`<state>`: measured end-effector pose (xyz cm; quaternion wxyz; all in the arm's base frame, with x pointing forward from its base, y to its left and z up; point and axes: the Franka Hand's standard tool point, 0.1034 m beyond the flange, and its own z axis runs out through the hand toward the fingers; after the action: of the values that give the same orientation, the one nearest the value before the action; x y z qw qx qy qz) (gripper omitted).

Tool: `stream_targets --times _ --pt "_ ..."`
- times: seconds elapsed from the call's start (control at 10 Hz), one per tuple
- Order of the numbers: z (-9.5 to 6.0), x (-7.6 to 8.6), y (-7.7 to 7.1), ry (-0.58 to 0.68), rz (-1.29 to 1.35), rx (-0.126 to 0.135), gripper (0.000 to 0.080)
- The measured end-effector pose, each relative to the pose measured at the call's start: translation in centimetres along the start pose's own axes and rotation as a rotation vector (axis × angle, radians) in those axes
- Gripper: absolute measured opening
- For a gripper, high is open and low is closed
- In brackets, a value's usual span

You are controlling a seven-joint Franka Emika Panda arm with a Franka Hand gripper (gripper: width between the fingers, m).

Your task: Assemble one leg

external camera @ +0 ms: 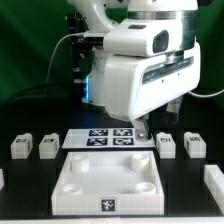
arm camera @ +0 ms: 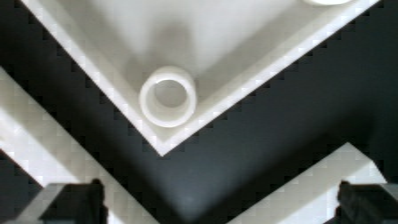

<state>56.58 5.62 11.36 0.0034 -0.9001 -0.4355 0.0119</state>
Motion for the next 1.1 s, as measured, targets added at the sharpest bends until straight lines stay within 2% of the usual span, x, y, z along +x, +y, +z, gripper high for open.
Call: stream_targets --times 1.1 --pt "0.03 -0.01 0.00 0.000 -0.020 0.000 0.0650"
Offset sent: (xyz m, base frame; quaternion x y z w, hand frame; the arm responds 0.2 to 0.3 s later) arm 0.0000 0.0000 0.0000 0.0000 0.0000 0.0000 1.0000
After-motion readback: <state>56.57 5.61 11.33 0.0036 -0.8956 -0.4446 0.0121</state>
